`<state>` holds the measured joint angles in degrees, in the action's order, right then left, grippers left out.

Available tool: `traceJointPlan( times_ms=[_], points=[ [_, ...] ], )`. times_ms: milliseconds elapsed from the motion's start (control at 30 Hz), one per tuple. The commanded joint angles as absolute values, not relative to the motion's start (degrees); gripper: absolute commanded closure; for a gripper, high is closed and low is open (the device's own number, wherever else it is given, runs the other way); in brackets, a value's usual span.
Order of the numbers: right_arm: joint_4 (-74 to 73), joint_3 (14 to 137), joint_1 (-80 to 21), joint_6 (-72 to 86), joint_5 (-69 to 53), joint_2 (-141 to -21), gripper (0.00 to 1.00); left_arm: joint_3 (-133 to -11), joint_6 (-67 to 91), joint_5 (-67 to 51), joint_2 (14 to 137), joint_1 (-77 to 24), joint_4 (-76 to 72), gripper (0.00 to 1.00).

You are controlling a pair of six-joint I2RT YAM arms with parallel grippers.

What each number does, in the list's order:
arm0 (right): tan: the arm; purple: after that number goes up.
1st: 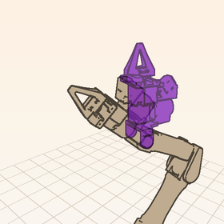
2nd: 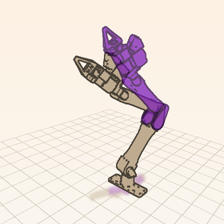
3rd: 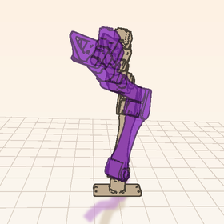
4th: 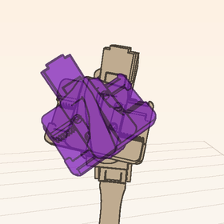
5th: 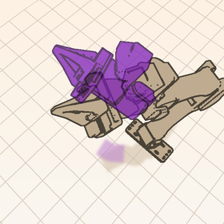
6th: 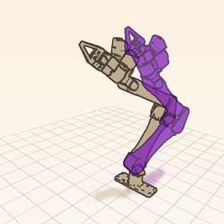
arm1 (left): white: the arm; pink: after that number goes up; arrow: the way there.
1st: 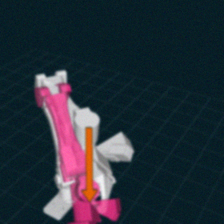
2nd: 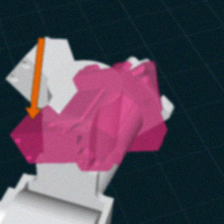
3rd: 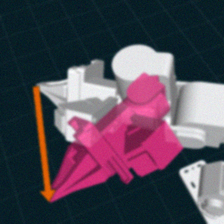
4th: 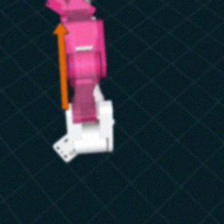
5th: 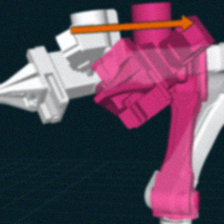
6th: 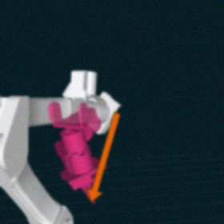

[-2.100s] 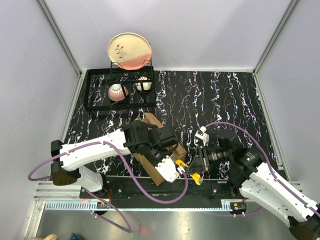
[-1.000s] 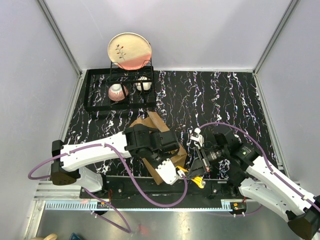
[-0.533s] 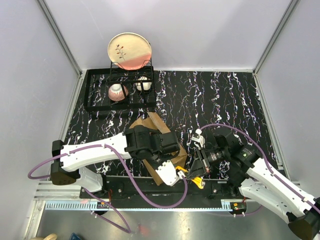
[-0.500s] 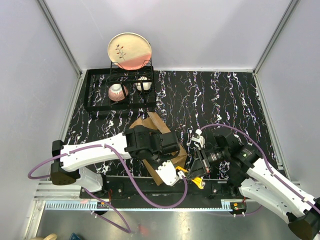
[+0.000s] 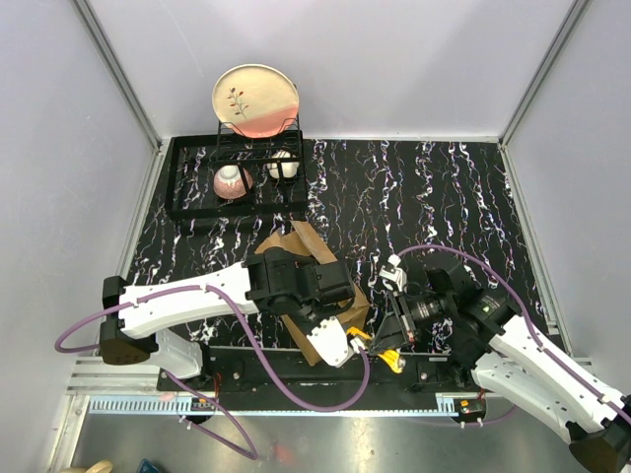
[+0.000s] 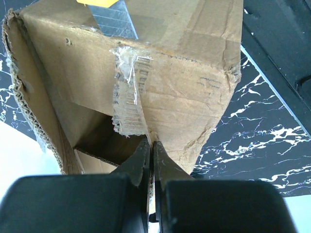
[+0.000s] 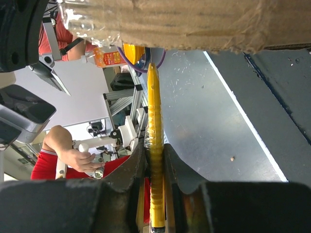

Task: Unpack the express box
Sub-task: Cut the express box at the center of the board.

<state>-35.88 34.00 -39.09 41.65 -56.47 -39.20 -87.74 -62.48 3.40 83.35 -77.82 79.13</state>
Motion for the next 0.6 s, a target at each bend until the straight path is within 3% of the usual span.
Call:
traceJointPlan(
  times_ms=[0, 567],
  points=[
    [-35.51, 34.45, -39.29, 42.62, -56.25, -37.36, 1.0, -90.97, -62.31, 6.42, 81.83, -78.4, 80.51, 1.0],
    [-36.56, 35.77, -39.2, 44.81, -53.0, -34.11, 1.0, -93.34, -61.96, 8.17, 81.21, -79.19, 81.56, 1.0]
  ],
)
